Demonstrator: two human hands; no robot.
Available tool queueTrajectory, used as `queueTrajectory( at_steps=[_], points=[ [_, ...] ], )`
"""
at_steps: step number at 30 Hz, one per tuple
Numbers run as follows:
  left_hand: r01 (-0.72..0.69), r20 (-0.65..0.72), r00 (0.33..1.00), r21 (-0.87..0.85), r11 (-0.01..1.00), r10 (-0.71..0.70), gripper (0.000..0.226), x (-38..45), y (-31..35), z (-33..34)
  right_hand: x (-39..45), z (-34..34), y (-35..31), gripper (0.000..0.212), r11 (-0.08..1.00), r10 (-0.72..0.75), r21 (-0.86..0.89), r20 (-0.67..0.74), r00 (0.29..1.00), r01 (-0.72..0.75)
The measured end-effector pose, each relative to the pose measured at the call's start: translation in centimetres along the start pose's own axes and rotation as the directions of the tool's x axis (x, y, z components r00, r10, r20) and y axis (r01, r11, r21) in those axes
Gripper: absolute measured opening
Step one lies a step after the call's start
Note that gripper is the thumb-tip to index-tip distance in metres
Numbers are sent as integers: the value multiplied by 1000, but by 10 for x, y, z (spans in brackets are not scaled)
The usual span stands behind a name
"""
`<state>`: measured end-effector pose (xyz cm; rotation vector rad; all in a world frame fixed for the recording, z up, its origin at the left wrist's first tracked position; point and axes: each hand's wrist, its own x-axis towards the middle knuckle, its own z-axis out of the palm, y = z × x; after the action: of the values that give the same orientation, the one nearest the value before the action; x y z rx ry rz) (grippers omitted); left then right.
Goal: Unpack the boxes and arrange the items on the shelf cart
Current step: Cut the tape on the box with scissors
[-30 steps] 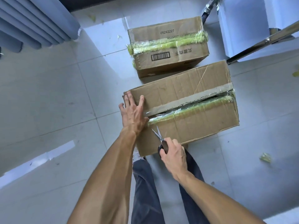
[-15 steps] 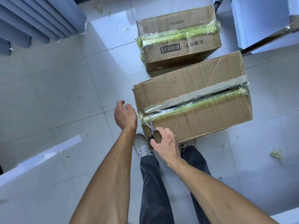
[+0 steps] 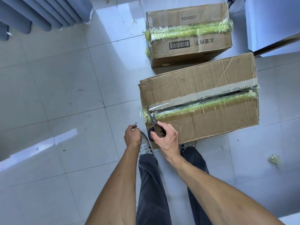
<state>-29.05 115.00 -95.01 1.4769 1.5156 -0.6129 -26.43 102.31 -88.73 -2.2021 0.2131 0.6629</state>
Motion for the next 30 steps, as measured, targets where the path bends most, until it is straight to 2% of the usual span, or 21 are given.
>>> queueTrajectory(
  at_steps=[2,6,12,15,18,21,24,28,30],
  points=[
    [-15,28,999,-45,999,16,41,-1,3,6,4,4,-2,45,1000,2,-22,15,1000,-2],
    [-50,34,998,-5,999,50,38,-7,7,13,7,6,-5,39,981,14,-195,54,998,-3],
    [-17,64,998,-16,1000,18,40,-15,0,18,2,2,-4,25,915,-101,-389,34,994,107],
    [-16,60,998,-28,999,18,38,-16,-6,14,-1,4,-5,31,937,-104,-337,2,995,98],
    [-1,36,999,-6,1000,1,39,-14,-11,8,-9,10,-7,34,995,-28,-94,-42,999,24],
    [8,7,1000,6,1000,-8,38,-13,-15,6,-11,18,-14,34,997,37,64,11,999,-38],
    [-5,-2,1000,-26,1000,5,36,-10,-15,6,-6,27,-18,32,998,69,-4,59,996,-69],
    [-39,-12,999,-167,985,37,36,-5,1,4,3,33,-20,26,992,107,-58,-51,993,-110],
    [-63,-53,997,-226,972,53,35,-3,17,-1,3,34,-20,27,988,106,-106,-62,992,-112]
  ],
)
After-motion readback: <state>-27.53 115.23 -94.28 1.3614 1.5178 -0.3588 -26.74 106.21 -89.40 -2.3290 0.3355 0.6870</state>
